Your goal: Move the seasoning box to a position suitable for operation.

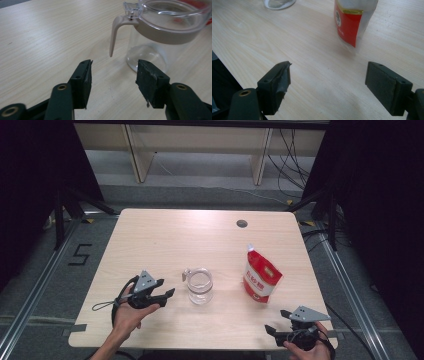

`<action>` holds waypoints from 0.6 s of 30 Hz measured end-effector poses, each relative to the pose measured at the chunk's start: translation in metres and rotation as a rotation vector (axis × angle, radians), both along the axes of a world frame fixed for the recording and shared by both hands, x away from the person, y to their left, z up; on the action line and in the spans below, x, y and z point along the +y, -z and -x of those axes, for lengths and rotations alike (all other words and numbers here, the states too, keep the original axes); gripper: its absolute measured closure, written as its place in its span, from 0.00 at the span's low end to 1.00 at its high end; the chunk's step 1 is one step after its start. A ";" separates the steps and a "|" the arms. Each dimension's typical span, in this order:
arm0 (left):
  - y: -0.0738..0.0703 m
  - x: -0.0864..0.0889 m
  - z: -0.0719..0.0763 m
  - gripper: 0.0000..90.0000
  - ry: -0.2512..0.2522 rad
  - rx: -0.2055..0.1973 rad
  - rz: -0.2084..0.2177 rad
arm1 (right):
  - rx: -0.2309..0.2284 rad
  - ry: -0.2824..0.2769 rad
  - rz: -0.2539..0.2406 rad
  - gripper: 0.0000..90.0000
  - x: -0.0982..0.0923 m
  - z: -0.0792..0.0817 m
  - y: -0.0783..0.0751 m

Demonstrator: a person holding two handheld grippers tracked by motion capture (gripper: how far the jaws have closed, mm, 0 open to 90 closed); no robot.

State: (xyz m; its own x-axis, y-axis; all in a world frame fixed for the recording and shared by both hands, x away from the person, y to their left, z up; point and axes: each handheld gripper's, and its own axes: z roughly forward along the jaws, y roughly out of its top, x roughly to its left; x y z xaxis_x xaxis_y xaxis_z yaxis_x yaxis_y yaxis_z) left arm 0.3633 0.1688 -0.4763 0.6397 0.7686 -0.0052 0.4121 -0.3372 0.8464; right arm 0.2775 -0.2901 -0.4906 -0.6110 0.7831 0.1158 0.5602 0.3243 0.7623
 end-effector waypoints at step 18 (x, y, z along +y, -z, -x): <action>0.006 -0.031 -0.033 0.65 0.010 -0.031 -0.061 | -0.016 -0.025 0.023 0.25 -0.001 -0.004 0.001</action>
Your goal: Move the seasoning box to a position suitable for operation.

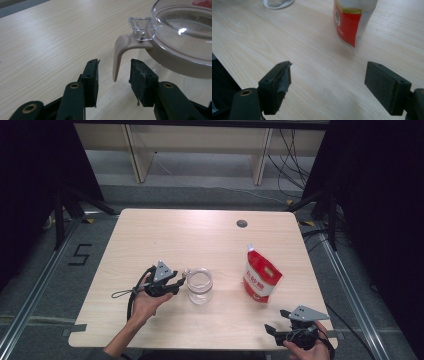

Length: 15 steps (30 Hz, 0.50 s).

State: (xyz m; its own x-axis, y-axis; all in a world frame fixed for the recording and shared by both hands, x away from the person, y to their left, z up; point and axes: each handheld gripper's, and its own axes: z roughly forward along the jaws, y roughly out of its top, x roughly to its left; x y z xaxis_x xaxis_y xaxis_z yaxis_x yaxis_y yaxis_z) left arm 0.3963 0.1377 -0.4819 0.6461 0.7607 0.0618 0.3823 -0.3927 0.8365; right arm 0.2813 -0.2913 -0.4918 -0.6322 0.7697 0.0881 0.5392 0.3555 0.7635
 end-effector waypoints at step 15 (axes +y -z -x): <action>0.006 -0.011 -0.014 0.78 0.033 -0.039 0.002 | -0.005 -0.005 0.014 0.25 0.001 0.000 0.001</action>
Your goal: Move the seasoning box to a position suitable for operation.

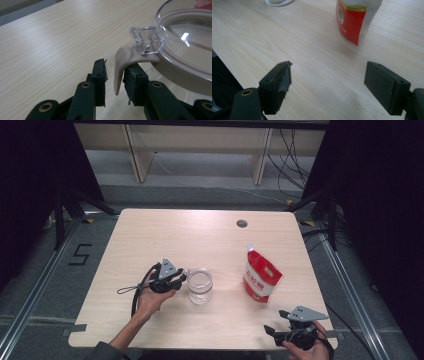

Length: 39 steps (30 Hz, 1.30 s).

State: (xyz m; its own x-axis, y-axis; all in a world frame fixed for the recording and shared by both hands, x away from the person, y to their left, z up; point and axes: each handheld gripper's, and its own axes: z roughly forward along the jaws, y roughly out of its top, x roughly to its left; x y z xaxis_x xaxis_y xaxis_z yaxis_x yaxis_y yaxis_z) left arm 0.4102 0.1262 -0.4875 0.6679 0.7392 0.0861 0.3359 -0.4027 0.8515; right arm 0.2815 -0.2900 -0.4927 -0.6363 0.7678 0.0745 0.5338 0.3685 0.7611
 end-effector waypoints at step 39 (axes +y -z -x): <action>-0.001 -0.002 0.057 0.90 0.067 0.050 0.004 | 0.028 -0.008 -0.003 0.26 0.004 0.000 0.000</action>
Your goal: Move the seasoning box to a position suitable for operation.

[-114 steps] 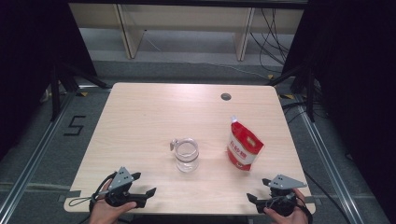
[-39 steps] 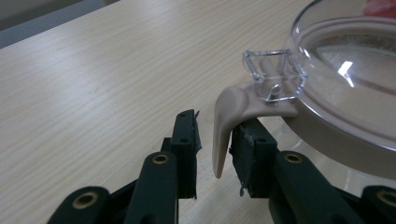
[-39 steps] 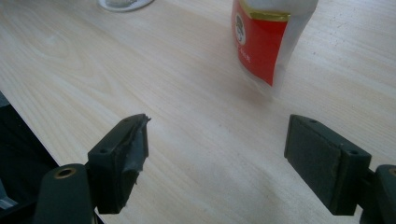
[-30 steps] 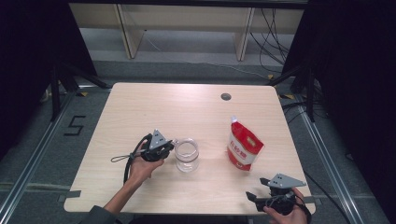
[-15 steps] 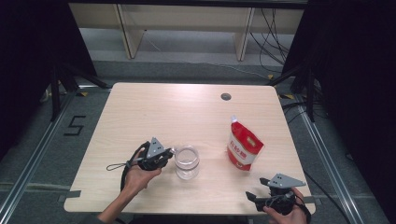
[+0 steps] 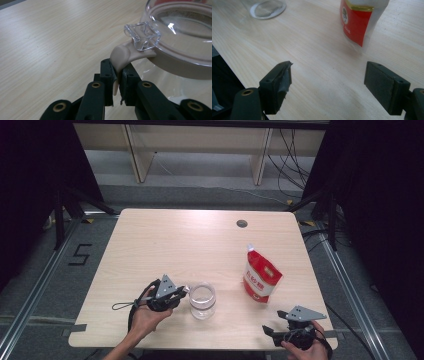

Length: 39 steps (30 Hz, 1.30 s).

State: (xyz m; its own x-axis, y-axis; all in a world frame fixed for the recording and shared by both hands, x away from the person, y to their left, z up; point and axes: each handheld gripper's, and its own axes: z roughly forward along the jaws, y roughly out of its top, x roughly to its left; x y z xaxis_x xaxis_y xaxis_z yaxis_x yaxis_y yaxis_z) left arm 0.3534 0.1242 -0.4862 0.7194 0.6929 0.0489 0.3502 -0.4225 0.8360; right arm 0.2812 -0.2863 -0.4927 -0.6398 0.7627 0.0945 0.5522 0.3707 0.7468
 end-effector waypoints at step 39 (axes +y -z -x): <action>0.003 -0.003 0.038 0.83 0.110 0.022 0.055 | -0.019 -0.050 0.023 0.26 0.001 0.000 0.001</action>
State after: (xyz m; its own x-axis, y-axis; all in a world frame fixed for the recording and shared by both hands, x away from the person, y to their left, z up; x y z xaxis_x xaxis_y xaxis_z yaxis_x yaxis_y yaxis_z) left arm 0.3154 0.1216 -0.4887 0.7918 0.6108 -0.0032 0.3223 -0.4134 0.8516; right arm 0.2812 -0.2852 -0.4936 -0.6788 0.7314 0.0648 0.5185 0.4150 0.7477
